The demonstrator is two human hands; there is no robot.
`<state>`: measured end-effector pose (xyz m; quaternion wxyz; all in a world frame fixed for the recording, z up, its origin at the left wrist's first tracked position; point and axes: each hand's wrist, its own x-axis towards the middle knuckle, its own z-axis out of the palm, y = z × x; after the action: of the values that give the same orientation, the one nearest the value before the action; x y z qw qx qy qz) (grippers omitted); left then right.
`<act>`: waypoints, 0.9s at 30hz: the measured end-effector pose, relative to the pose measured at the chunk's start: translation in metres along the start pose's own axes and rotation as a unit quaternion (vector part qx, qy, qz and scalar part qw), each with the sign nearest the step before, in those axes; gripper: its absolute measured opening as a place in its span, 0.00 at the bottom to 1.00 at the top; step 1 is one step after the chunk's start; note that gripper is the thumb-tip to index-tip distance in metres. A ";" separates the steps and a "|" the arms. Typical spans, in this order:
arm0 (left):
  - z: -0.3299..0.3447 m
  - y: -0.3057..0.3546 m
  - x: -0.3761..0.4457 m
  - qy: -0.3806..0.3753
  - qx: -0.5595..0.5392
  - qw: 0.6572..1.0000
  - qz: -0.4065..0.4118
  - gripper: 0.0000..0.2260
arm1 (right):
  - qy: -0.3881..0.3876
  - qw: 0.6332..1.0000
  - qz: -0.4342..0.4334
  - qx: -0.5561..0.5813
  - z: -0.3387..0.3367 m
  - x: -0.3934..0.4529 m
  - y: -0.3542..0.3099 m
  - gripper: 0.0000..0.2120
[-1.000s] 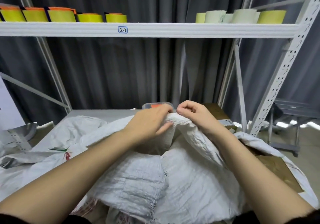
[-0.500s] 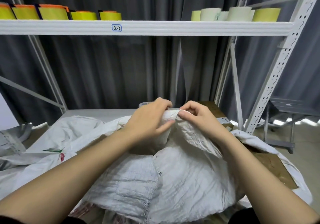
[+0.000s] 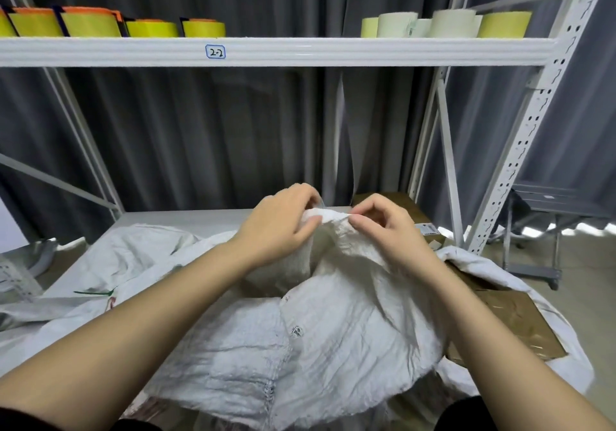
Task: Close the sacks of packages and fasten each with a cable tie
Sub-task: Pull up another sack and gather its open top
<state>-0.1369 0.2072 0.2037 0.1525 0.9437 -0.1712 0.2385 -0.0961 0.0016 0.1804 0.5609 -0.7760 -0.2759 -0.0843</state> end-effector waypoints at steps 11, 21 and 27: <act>0.013 0.016 0.009 -0.076 0.064 0.994 -0.042 0.09 | 0.025 0.964 -0.012 -0.264 0.001 -0.019 -0.008 0.12; 0.015 0.015 0.006 -0.035 -0.008 0.998 0.051 0.15 | 0.007 0.986 0.126 0.113 -0.018 -0.008 0.007 0.04; 0.024 0.034 0.009 -0.038 0.010 0.997 0.060 0.06 | -0.031 0.982 0.133 0.127 -0.023 -0.010 -0.001 0.06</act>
<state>-0.1336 0.1656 0.1948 0.1221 0.9415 -0.2310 0.2131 -0.1007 -0.0223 0.1849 0.6523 -0.7306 -0.1955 0.0506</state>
